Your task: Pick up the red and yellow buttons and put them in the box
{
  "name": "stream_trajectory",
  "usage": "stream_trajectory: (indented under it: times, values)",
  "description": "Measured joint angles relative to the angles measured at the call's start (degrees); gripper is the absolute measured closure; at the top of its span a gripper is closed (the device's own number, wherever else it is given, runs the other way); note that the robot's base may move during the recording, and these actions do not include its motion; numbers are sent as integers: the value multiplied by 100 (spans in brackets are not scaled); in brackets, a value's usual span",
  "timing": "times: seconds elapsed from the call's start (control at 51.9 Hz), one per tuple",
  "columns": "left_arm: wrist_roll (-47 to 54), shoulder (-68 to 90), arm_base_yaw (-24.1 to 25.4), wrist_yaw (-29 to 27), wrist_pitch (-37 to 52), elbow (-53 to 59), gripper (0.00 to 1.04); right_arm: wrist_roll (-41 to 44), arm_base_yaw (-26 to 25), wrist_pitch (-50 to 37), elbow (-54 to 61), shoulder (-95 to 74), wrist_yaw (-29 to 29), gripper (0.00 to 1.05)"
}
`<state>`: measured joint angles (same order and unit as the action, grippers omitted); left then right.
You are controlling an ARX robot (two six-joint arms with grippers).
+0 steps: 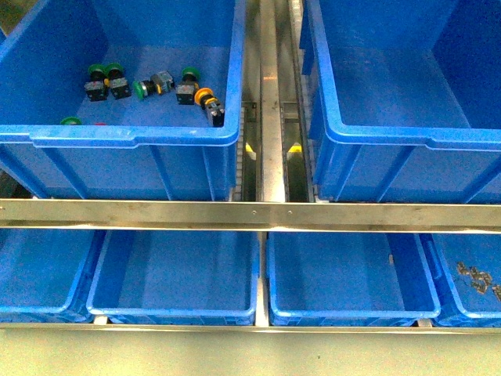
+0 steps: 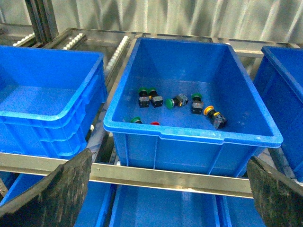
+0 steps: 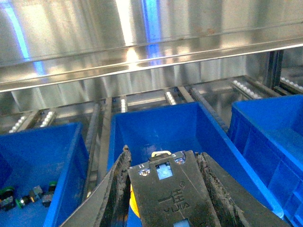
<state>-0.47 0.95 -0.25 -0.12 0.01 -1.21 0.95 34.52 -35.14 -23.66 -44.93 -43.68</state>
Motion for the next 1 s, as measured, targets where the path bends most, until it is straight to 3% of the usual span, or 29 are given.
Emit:
stream_trajectory:
  times: [0.52, 1.002]
  values:
    - [0, 0, 0, -2, -2, 0, 8, -116, 168, 367, 341, 321, -236, 71]
    - [4, 0, 0, 11, -4, 0, 8, -562, -122, 942, 485, 726, -116, 71]
